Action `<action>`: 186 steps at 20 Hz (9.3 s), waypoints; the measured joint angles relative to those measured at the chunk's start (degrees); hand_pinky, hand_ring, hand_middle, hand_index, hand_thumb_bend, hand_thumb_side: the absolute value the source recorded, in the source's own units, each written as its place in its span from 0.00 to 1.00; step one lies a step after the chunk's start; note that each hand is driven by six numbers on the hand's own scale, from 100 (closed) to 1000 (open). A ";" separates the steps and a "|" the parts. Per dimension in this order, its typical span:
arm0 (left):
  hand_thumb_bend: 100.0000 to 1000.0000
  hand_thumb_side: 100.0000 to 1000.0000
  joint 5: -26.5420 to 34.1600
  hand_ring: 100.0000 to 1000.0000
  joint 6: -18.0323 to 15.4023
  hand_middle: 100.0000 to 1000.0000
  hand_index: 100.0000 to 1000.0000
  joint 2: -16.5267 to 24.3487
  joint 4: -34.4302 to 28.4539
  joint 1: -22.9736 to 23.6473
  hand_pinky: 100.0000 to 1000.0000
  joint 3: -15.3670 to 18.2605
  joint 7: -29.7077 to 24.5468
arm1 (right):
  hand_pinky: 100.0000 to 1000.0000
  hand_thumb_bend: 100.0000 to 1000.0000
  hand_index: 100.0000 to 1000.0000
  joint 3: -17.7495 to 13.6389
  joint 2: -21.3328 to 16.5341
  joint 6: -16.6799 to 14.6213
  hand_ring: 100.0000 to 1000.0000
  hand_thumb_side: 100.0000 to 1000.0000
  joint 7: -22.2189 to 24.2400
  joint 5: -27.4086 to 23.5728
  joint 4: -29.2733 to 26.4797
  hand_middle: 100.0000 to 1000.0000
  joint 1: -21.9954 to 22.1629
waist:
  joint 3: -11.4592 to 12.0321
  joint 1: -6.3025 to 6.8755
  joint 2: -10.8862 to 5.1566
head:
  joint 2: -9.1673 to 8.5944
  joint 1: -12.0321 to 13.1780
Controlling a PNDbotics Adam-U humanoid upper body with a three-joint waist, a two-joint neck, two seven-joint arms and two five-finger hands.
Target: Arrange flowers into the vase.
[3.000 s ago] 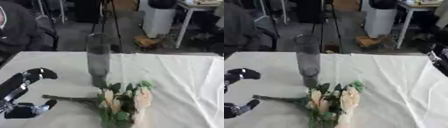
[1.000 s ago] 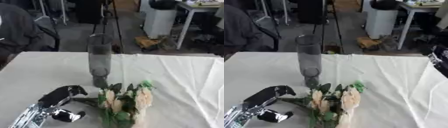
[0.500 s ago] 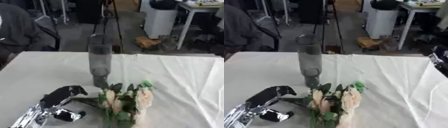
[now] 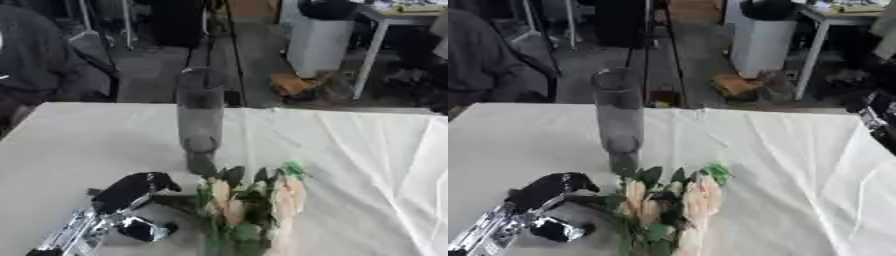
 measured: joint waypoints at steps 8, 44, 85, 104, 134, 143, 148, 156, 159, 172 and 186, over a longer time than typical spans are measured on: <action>0.42 0.22 -1.35 0.56 1.04 0.54 0.73 -1.85 3.56 -1.76 0.59 0.60 1.76 | 0.77 0.00 0.73 0.16 0.06 -0.10 0.78 0.82 0.09 -0.10 0.00 0.62 0.00 | -0.21 -0.33 0.10 | 0.00 0.12; 0.21 0.82 5.78 0.00 0.85 0.00 0.19 -3.26 5.53 -1.92 0.00 -0.32 -7.83 | 0.77 0.00 0.74 0.26 0.09 -0.40 0.78 0.82 0.00 -0.13 0.35 0.62 -0.01 | -0.21 -0.38 0.06 | 0.45 -0.10; 0.31 0.66 41.34 0.00 14.23 0.00 0.13 7.46 -24.93 -12.89 0.00 5.77 -6.07 | 0.77 0.00 0.74 -0.06 0.15 -0.28 0.78 0.82 -0.15 -0.13 0.34 0.62 -0.01 | -0.65 -0.91 -0.02 | 0.24 -0.13; 0.31 0.66 56.22 0.00 16.81 0.00 0.13 8.32 -8.37 -25.02 0.00 8.82 5.11 | 0.77 0.00 0.74 0.39 1.59 -0.36 0.78 0.82 0.40 -0.15 0.34 0.62 -1.04 | -3.85 -1.42 0.22 | -1.06 1.65; 0.50 0.64 85.80 0.00 0.85 0.00 0.13 6.47 -9.84 -28.90 0.00 12.36 20.89 | 0.77 0.00 0.73 0.62 2.57 0.31 0.78 0.83 1.29 -1.04 -0.25 0.62 -1.48 | -6.07 -0.91 0.34 | -1.60 2.19; 0.49 0.62 80.32 0.00 0.91 0.00 0.13 6.99 -9.19 -28.88 0.00 12.43 21.07 | 0.77 0.00 0.73 0.60 2.57 0.36 0.78 0.84 1.33 -1.14 -0.39 0.62 -1.45 | -6.07 -0.90 0.35 | -1.60 2.15; 0.48 0.60 76.63 0.00 1.68 0.00 0.12 7.44 -9.20 -28.89 0.00 12.46 21.75 | 0.77 0.00 0.73 0.53 2.59 0.45 0.78 0.84 1.41 -1.27 -0.41 0.62 -1.40 | -5.94 -0.84 0.35 | -1.60 2.05; 0.47 0.59 69.99 0.00 7.10 0.00 0.12 12.22 -10.83 -28.72 0.00 12.42 17.81 | 0.77 0.00 0.73 0.27 2.59 0.55 0.78 0.84 1.47 -1.28 -0.43 0.62 -1.00 | -5.78 -0.69 0.27 | -1.60 1.72; 0.47 0.59 67.07 0.00 8.69 0.00 0.12 12.91 -11.55 -28.43 0.00 12.42 16.40 | 0.77 0.00 0.74 0.26 2.59 0.57 0.78 0.84 1.47 -1.28 -0.46 0.62 -1.00 | -5.69 -0.69 0.27 | -1.59 1.70; 0.43 0.64 57.54 0.00 9.57 0.00 0.11 11.52 -7.76 -27.88 0.00 9.89 12.57 | 0.77 0.00 0.73 0.26 2.60 0.61 0.78 0.84 1.52 -1.28 -0.74 0.62 -1.00 | -5.95 -0.65 0.26 | -1.57 1.64; 0.41 0.74 58.48 0.00 9.54 0.00 0.14 8.27 2.97 -29.89 0.00 8.12 6.75 | 0.77 0.00 0.73 0.31 3.00 0.87 0.78 0.85 2.30 -1.33 -0.90 0.62 -0.99 | -7.24 0.12 0.28 | -1.56 1.71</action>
